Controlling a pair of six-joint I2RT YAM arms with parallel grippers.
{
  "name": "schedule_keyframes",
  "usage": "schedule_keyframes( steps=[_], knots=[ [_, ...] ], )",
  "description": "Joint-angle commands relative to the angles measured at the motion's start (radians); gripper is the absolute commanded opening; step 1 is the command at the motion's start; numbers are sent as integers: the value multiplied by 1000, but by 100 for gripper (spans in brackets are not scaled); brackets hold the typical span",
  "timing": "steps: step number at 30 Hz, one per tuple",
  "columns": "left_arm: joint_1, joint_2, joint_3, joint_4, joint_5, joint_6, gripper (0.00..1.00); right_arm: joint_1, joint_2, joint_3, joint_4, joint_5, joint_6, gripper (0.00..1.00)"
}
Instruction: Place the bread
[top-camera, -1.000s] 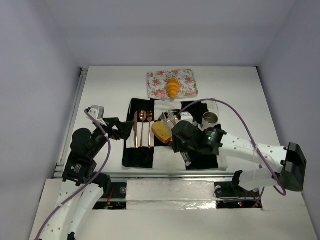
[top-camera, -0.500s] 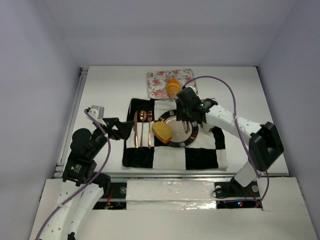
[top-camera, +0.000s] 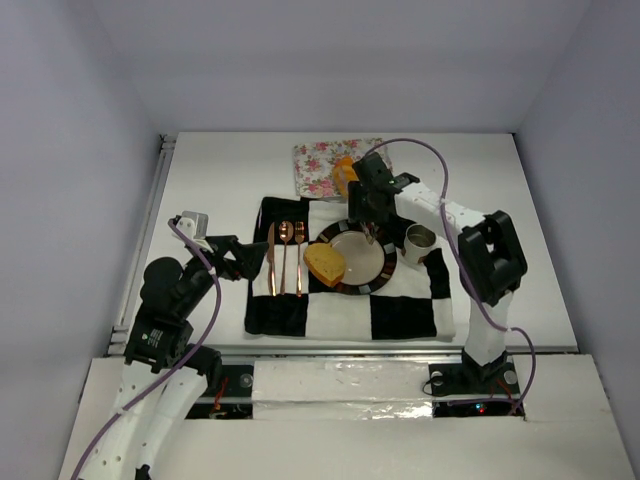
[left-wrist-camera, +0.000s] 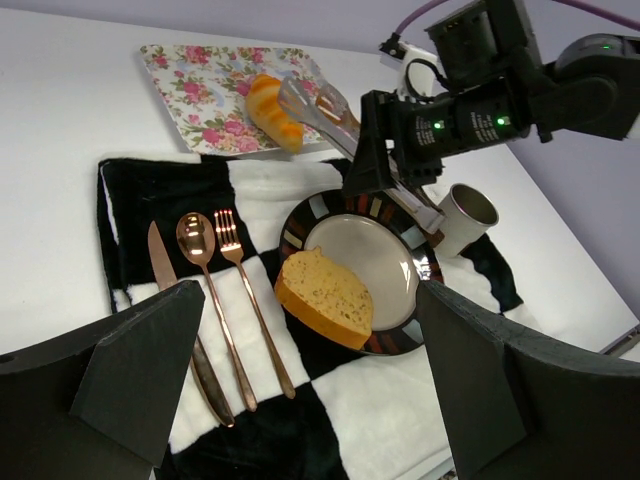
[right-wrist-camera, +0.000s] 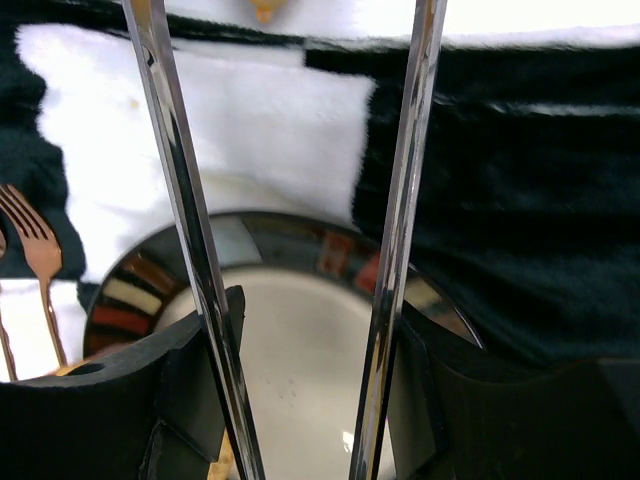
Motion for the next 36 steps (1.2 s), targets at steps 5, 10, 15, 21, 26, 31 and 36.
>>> schedule_keyframes(
  steps=[5,10,15,21,26,31,36],
  knots=[
    [-3,-6,-5,48,10,5,86,-17,95,118,-15,-94,-36,59],
    [-3,-6,-7,50,11,5,86,-17,67,95,6,-84,-21,36],
    [-3,-1,-7,52,17,5,86,-17,-80,-9,55,-70,0,25],
    [-3,0,-7,53,19,5,86,-17,-300,-137,44,-97,-3,22],
    [-3,-3,-7,52,19,5,86,18,-451,-349,64,-111,49,22],
    [-3,-1,-7,53,22,5,86,173,-693,-559,44,-61,170,22],
    [-3,-3,-7,55,25,5,86,307,-806,-721,27,-24,354,22]
  ],
)
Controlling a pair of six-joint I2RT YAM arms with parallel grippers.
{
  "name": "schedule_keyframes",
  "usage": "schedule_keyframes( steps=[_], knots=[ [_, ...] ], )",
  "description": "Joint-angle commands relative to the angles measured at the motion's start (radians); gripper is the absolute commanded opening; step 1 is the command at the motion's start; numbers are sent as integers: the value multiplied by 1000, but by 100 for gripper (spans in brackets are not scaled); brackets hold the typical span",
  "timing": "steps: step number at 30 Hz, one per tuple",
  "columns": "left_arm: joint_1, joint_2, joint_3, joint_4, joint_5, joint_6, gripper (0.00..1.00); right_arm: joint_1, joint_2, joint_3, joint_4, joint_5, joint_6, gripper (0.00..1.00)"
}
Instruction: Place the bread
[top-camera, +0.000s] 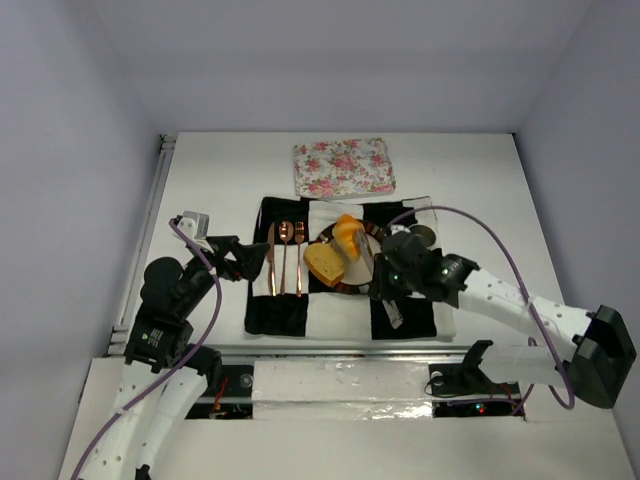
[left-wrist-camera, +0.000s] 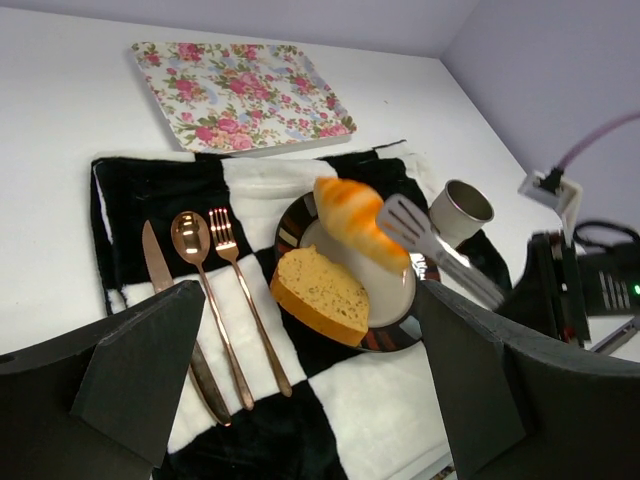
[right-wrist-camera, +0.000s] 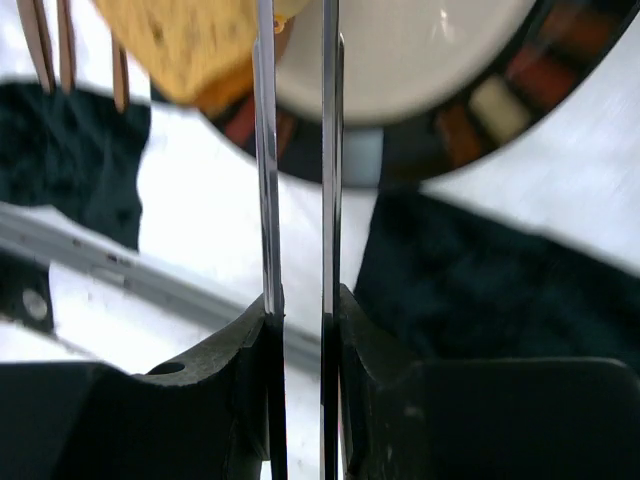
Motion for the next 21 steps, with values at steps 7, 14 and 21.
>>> schedule_keyframes(
  steps=[7,14,21],
  knots=[
    [-3,-11,-8,49,5,3,86,73,-71,-76,42,127,212,30],
    [-3,-18,-8,52,7,3,86,73,-124,45,-24,179,183,60],
    [-3,-21,-8,52,8,3,86,49,-124,170,-56,347,140,49]
  ],
)
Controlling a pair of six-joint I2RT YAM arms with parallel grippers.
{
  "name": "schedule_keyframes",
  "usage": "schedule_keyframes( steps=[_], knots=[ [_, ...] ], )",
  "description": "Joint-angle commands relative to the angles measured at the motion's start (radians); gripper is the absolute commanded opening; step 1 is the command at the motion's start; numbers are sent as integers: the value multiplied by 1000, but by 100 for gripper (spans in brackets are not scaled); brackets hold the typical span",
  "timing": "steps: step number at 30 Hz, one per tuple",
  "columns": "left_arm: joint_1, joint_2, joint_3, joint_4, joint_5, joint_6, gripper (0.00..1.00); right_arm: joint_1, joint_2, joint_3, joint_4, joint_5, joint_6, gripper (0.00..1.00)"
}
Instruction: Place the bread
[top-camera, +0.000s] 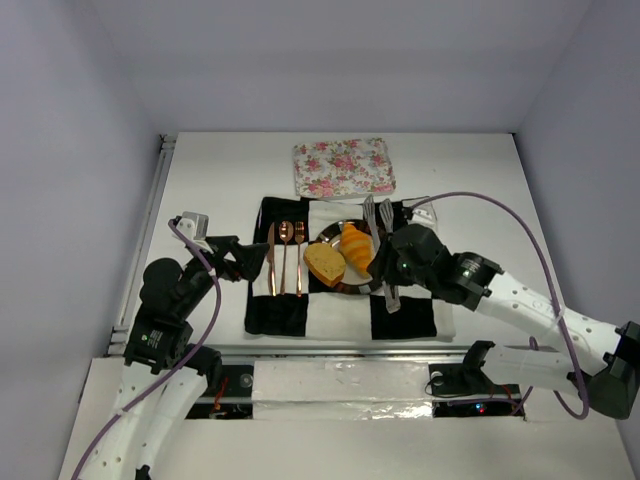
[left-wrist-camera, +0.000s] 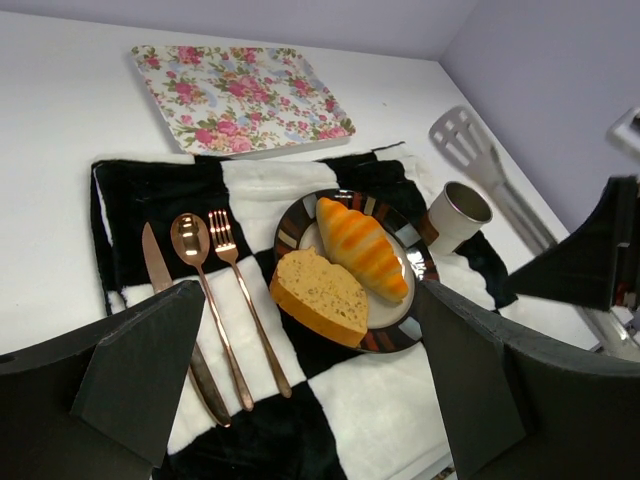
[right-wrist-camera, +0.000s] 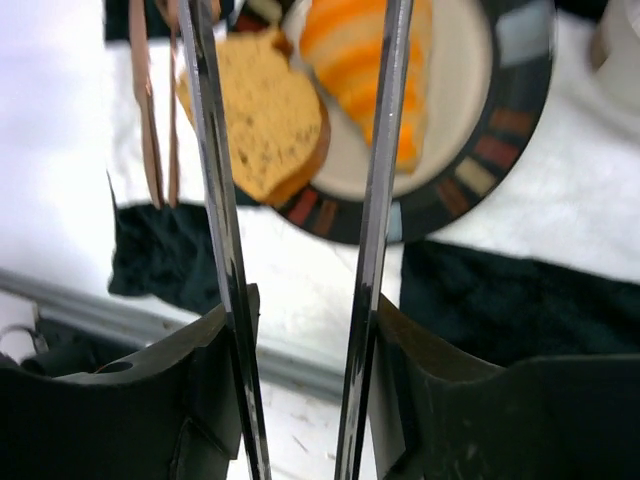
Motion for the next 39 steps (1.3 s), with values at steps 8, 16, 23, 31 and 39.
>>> schedule_keyframes(
  steps=[8,16,23,31,39],
  knots=[
    [-3,-23,-8,51,11,3,86,-601,193,220,177,36,-277,47],
    [-3,-32,-9,52,8,2,86,-879,714,403,303,23,-409,46],
    [-3,-29,-9,52,10,2,85,-900,891,472,326,97,-642,49],
    [-3,-24,-11,54,14,3,85,-910,966,546,300,97,-679,91],
    [-3,-24,-9,51,11,2,85,-910,847,644,245,20,-569,100]
  ],
)
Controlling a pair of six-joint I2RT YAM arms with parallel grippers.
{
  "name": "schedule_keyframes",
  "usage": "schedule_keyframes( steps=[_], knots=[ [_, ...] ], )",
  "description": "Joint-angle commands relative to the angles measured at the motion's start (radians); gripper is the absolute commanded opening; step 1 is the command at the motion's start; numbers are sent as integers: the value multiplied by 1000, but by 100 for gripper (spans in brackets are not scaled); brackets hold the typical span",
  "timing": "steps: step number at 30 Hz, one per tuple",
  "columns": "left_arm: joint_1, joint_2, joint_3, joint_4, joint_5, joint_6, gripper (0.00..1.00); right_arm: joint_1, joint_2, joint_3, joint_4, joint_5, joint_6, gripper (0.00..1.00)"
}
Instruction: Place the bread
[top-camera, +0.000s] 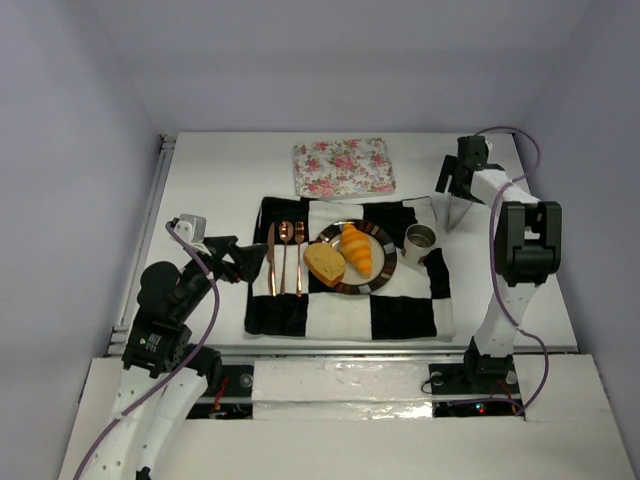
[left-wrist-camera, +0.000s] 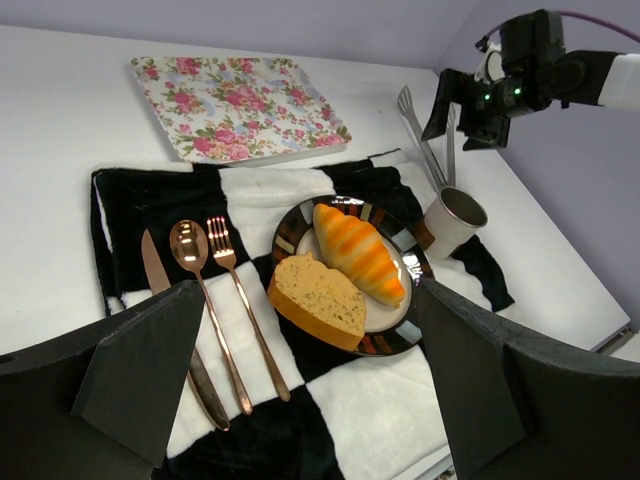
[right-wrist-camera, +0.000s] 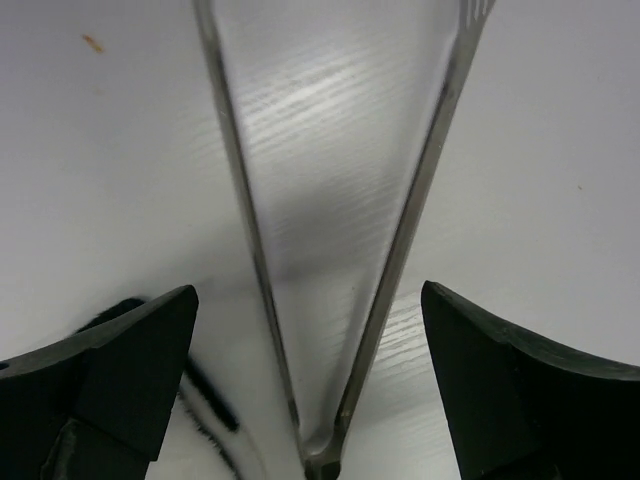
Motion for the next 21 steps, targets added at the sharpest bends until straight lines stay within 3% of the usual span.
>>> schedule_keyframes(
  steps=[1,4,6,7,8,9,11,14,19,21],
  knots=[
    [-3,0,-7,51,9,2,85,-6,-137,90,-9,-65,74,100],
    [-3,-8,-2,46,-1,0,86,-6,-322,53,33,-228,182,90],
    [-3,-11,1,43,-11,2,87,3,-517,-24,120,-336,283,63],
    [-3,-11,8,40,-17,2,88,3,-589,-134,155,-467,323,45],
    [-3,-9,10,35,-33,3,88,3,-662,-200,201,-538,369,5],
    [-3,-9,10,34,-44,3,89,27,-815,-275,306,-604,462,0],
    [-3,-8,15,28,-61,5,89,67,-963,-499,432,-773,539,0],
    [-3,-8,21,37,-66,10,90,176,-1210,-693,508,-806,604,0],
    [-3,6,60,63,-58,2,89,230,-1460,-816,375,-803,587,0],
    [-3,20,80,60,-55,2,89,230,-1490,-821,277,-792,552,1]
  ],
)
